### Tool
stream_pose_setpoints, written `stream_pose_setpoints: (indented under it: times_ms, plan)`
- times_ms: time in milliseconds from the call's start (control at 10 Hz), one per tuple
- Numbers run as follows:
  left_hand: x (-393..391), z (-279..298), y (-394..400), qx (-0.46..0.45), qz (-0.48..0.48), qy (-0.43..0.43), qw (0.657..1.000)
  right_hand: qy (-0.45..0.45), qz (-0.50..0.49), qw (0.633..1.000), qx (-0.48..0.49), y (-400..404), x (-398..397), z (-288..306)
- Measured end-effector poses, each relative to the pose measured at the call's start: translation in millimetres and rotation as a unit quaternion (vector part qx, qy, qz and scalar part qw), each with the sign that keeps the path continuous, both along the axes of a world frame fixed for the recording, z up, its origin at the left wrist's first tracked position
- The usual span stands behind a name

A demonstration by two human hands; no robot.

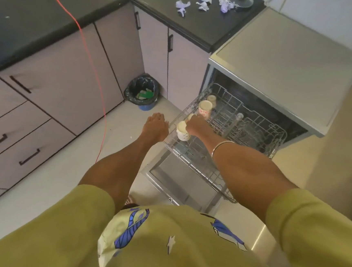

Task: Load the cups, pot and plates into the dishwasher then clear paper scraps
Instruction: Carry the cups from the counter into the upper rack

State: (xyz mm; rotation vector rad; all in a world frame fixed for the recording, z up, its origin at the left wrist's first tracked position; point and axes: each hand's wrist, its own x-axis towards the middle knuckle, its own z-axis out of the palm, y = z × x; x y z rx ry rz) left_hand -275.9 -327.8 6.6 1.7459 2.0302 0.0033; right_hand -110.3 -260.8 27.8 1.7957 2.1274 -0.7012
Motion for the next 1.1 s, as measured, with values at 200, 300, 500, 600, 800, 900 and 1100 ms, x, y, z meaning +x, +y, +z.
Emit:
stream_pose_setpoints:
  times_ms: [200,300,500,600,800,900,1100]
  plan:
    - [-88,-8,-25,0.006,0.055,0.005,0.998,0.047,0.023,0.998,0.020,-19,-92,3]
    - [-135,-4,-38,0.004,0.058,0.007,0.998,0.047,0.028,0.998,0.008,-31,-143,1]
    - [-228,4,-46,0.021,0.076,0.007,0.997,0.022,0.019,0.999,-0.026,-38,-223,-4]
    - [-266,6,-47,0.023,0.063,0.014,0.998,0.025,0.016,0.999,-0.015,-32,-249,-8]
    - [-318,6,-21,0.039,0.046,0.028,0.998,0.043,-0.021,0.999,0.018,-20,-276,-6]
    - [-332,7,7,0.049,0.033,0.028,0.998,0.050,-0.030,0.998,0.033,-2,-285,-7]
    - [-351,6,77,0.068,0.012,0.025,0.997,0.074,-0.063,0.993,0.063,55,-308,-3]
